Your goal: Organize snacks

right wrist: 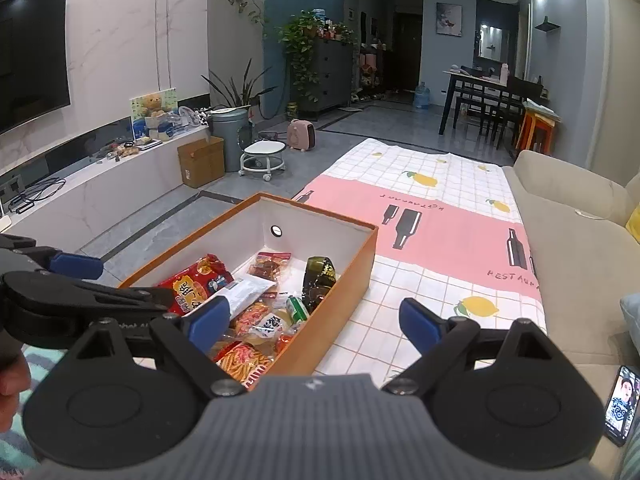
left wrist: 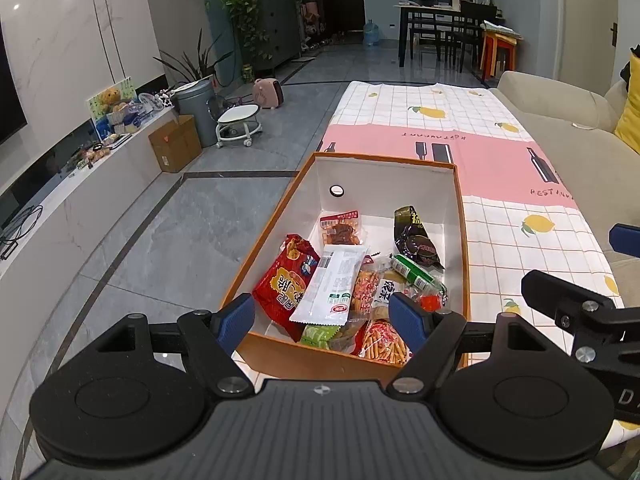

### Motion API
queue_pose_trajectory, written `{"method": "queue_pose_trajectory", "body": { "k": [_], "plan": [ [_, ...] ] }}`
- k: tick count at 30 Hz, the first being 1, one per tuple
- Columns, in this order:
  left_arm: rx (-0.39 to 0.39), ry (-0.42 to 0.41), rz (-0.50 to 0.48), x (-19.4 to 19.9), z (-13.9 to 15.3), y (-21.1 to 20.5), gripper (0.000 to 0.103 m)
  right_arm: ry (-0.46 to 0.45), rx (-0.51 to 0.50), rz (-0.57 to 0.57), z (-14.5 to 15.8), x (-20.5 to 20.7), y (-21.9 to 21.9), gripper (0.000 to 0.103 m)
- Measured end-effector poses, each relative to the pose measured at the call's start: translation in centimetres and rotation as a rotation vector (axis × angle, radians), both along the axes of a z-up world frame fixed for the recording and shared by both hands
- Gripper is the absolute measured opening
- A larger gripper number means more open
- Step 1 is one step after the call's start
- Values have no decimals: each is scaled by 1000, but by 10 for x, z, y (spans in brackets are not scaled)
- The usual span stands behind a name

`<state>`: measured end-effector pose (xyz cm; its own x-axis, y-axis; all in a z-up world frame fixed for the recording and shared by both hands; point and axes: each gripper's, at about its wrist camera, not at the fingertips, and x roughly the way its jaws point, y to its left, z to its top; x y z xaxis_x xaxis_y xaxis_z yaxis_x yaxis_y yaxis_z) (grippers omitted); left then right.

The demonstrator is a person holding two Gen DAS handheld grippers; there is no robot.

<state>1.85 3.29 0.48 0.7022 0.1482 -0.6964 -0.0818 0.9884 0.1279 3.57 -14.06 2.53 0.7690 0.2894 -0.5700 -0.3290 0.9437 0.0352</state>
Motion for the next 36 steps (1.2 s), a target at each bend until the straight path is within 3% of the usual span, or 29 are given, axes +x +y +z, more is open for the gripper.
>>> {"method": "queue_pose_trajectory", "body": {
  "k": [36],
  "plan": [
    [-8,1,9,0,0,1,89,14,0,10,-6,0,-2,89]
  ]
}}
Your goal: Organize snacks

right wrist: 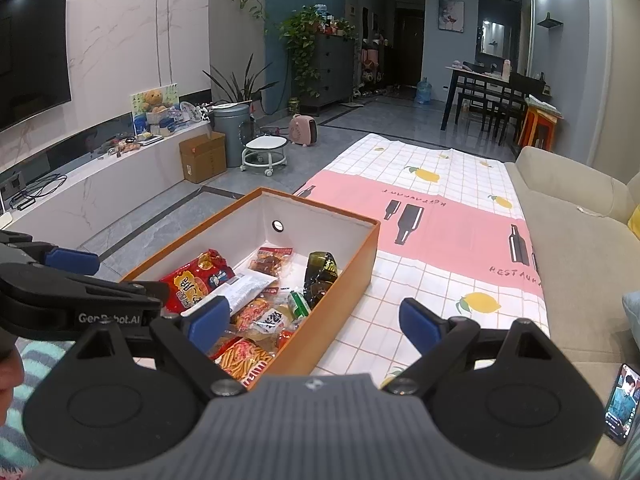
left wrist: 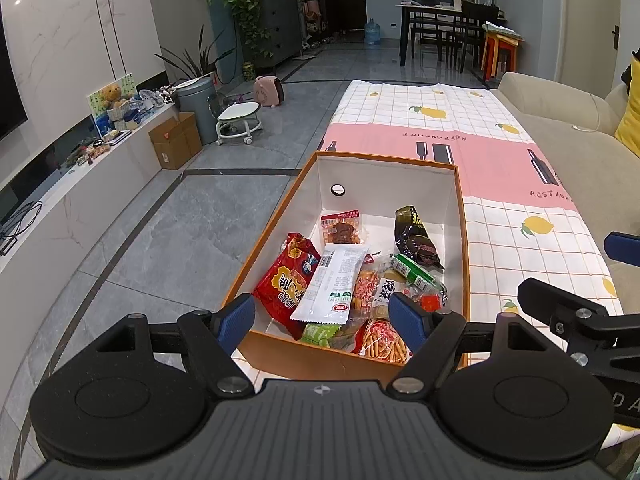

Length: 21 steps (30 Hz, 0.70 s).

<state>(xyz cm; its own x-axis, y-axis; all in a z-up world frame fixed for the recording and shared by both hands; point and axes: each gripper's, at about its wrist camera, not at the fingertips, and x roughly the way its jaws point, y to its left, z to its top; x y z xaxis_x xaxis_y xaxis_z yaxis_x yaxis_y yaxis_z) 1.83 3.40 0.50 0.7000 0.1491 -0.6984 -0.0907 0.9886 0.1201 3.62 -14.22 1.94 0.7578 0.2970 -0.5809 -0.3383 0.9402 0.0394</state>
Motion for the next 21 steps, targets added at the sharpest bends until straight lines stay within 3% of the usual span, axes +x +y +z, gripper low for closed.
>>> {"method": "queue_pose_trajectory", "body": {
  "k": [21],
  "plan": [
    [-3,0,-2,0,1,0,89,4,-1,8,-1,0,0,89]
  ]
}}
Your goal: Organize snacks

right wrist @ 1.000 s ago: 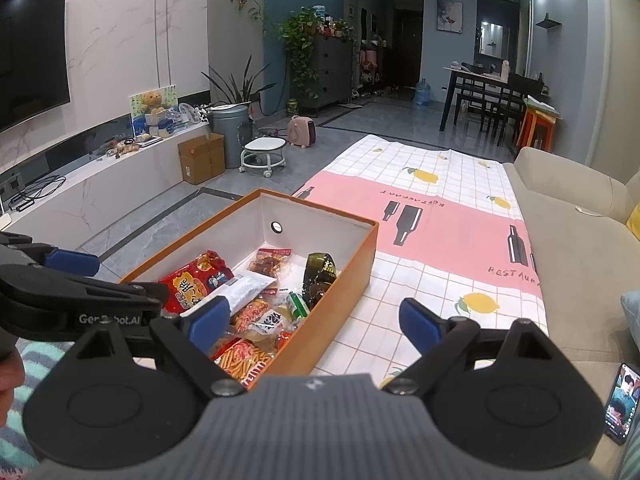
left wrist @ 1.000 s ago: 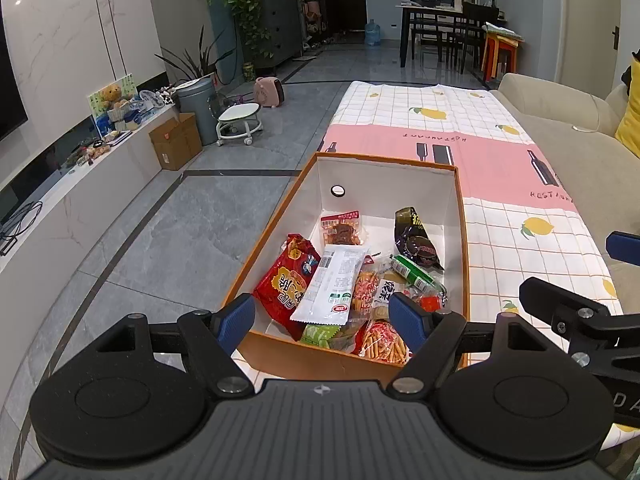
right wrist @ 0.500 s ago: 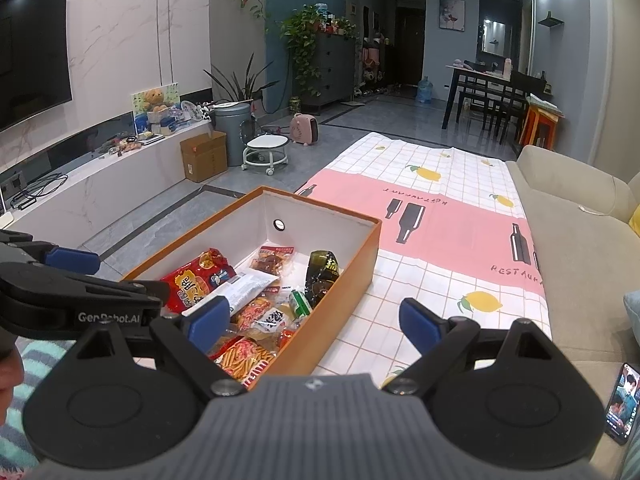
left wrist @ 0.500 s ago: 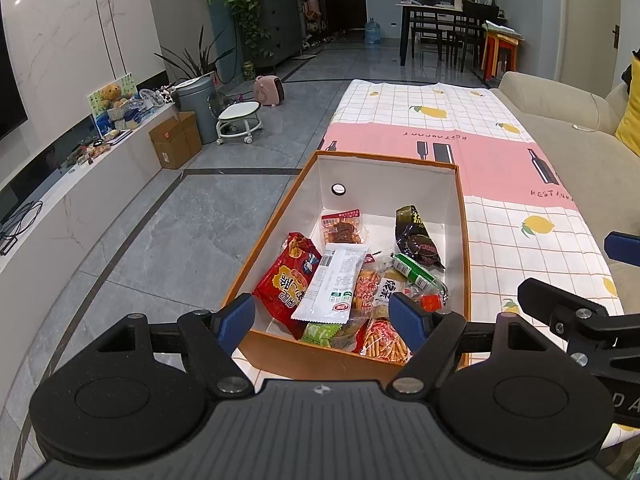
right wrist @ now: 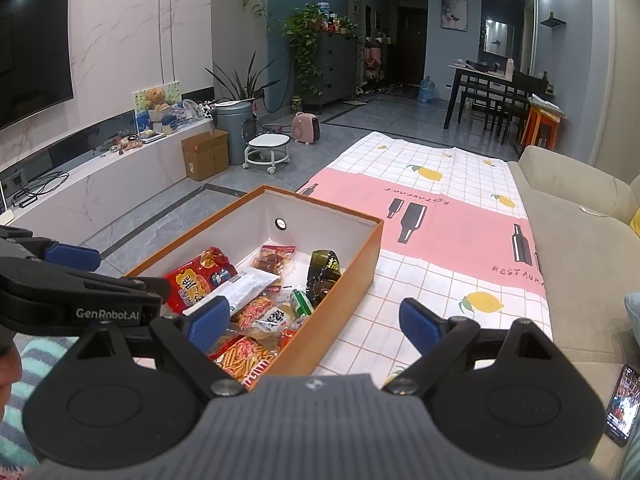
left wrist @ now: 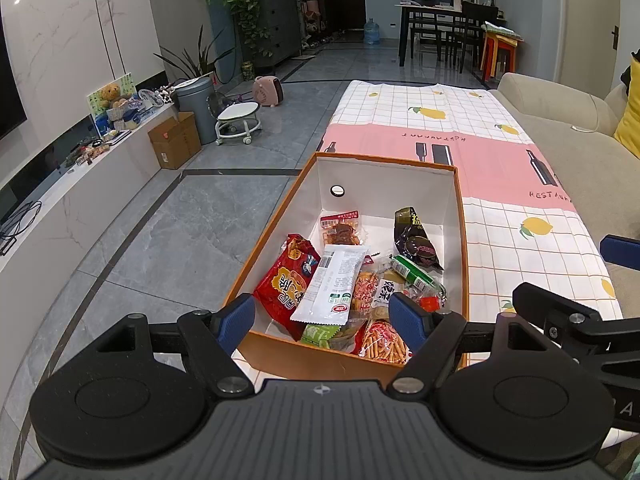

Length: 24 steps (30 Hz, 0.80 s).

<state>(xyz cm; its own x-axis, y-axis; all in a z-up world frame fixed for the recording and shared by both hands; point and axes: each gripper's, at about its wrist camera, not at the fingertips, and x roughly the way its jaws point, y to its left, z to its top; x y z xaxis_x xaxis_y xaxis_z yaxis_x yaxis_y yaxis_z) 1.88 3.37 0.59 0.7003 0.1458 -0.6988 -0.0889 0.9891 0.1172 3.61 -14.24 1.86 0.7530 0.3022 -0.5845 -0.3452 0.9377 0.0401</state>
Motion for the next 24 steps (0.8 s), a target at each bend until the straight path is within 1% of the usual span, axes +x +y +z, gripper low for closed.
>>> {"method": "queue_pose_trajectory", "body": {
  "k": [13,17,19,24],
  "plan": [
    [0,9,1,0,-1,2,89,2,0,2,-1,-1,0,89],
    [-9,19,4,1,0,4,89,8,-2,4,-4,-1,0,94],
    [-14,20,4,0,0,5,89,8,-2,7,-4,-1,0,94],
    [6,15,-4,0,0,4,89,8,-5,9,-2,0,-2,95]
  ]
}}
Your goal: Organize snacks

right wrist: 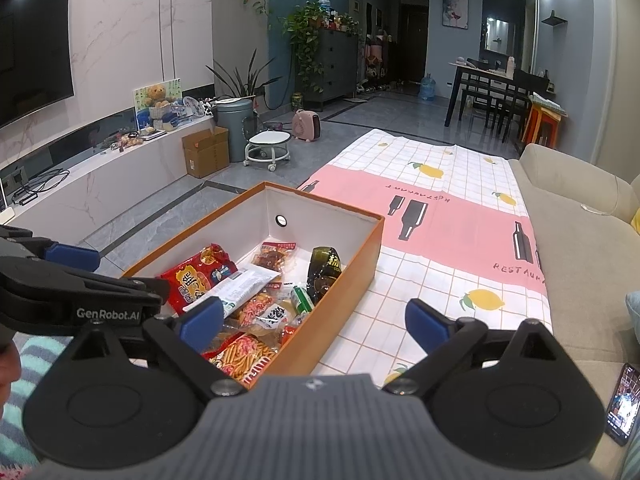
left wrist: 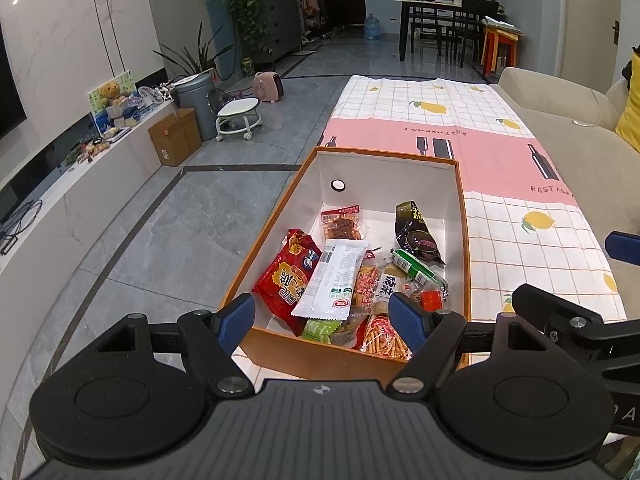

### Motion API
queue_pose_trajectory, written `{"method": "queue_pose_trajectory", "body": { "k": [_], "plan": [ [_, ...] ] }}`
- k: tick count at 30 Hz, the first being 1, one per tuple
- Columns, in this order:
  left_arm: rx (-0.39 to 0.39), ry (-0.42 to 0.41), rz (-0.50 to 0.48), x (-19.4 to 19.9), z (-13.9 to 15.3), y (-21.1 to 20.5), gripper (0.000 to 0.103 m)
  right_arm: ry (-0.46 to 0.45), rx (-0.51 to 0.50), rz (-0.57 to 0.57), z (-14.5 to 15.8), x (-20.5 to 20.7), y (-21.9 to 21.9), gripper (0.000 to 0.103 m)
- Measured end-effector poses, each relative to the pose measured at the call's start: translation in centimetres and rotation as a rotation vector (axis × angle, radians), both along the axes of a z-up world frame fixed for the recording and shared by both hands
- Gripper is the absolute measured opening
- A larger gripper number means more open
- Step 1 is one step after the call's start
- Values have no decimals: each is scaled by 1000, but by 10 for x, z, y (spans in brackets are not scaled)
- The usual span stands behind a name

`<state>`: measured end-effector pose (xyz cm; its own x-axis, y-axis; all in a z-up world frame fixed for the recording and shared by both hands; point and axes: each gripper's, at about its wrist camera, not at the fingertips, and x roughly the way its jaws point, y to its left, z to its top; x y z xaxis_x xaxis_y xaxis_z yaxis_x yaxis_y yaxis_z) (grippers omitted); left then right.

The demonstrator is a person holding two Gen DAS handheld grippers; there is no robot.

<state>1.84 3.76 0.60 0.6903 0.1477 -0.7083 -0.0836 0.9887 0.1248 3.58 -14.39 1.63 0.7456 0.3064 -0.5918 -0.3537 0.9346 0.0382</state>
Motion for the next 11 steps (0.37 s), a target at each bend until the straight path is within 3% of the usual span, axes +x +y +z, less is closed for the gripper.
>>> {"method": "queue_pose_trajectory", "body": {
  "k": [11],
  "plan": [
    [11,-14,-7,0,3,-1,89,2,0,-2,0,0,-1,95]
  ]
}}
